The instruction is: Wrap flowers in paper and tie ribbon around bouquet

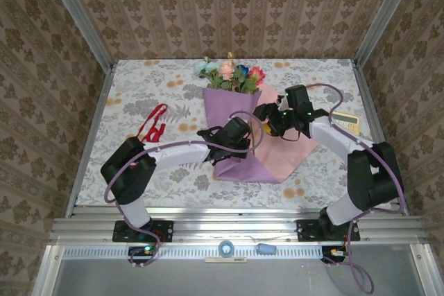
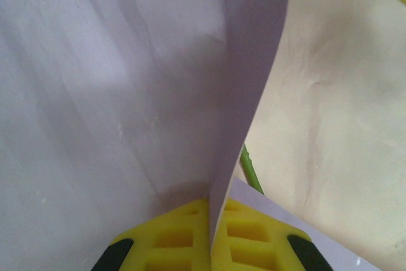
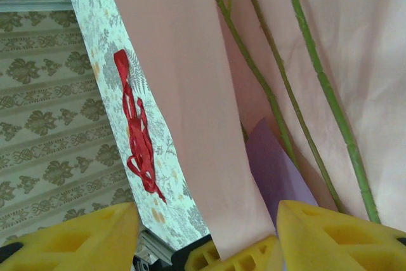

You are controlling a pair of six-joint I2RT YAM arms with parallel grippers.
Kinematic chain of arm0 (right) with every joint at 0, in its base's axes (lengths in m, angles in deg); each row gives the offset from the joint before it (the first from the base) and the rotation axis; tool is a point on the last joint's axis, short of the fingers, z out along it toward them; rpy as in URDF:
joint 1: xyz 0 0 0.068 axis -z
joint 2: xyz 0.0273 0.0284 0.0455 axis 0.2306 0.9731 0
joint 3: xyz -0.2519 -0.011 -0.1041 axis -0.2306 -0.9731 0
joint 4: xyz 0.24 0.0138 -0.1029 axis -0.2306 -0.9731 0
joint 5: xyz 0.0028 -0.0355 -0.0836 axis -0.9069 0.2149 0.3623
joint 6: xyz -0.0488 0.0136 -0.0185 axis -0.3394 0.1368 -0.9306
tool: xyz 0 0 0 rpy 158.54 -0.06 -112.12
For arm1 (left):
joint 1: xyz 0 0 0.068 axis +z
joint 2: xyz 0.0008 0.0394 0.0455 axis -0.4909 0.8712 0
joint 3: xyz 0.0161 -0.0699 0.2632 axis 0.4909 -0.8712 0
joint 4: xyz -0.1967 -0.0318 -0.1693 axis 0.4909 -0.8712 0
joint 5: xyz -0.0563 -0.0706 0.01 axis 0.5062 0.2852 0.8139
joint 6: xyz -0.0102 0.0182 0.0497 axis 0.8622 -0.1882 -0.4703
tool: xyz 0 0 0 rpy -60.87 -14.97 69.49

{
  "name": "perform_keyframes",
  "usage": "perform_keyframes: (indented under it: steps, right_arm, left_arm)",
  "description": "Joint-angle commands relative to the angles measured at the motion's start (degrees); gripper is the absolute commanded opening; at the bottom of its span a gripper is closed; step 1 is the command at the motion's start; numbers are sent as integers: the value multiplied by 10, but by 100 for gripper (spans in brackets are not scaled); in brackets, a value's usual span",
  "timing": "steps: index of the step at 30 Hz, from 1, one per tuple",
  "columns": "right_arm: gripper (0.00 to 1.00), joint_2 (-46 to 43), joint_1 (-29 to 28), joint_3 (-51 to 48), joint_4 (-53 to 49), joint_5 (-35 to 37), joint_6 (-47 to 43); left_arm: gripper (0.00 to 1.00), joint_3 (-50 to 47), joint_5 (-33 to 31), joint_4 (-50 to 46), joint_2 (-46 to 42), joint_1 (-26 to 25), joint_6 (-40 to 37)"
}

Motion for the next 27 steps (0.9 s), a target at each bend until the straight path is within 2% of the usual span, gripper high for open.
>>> perform_keyframes:
  steps: [1, 6, 9, 12, 15, 18, 21, 24, 27]
  right_arm:
    - [61, 32, -18, 28, 0, -20, 10]
    - [59, 68, -37, 35, -8, -15, 11]
    - [53, 84, -45, 42, -33, -6, -7]
    - [39, 94, -48, 55, -69, 6, -34]
    - [22, 100, -48, 73, -120, 28, -73]
    - [0, 105, -48, 97, -181, 57, -118]
    - [0, 111, -46, 116, -211, 76, -160]
    - [0, 113, -39, 133, -240, 76, -185]
    - [0, 115, -30, 151, -247, 66, -194]
  left_arm:
    - [0, 21, 4, 4, 10, -4, -3]
    - [0, 26, 4, -1, 10, -6, -10]
    - [0, 26, 4, -4, 7, -6, -13]
    - [0, 28, 4, -8, 6, -7, -15]
    - [0, 27, 1, -10, 0, -8, -15]
    - [7, 24, -5, -12, -12, -8, -11]
    - [18, 21, -16, -24, -34, -8, 2]
    - [36, 0, -33, -37, -79, -6, 40]
    - [43, -57, -16, -33, -138, 10, 115]
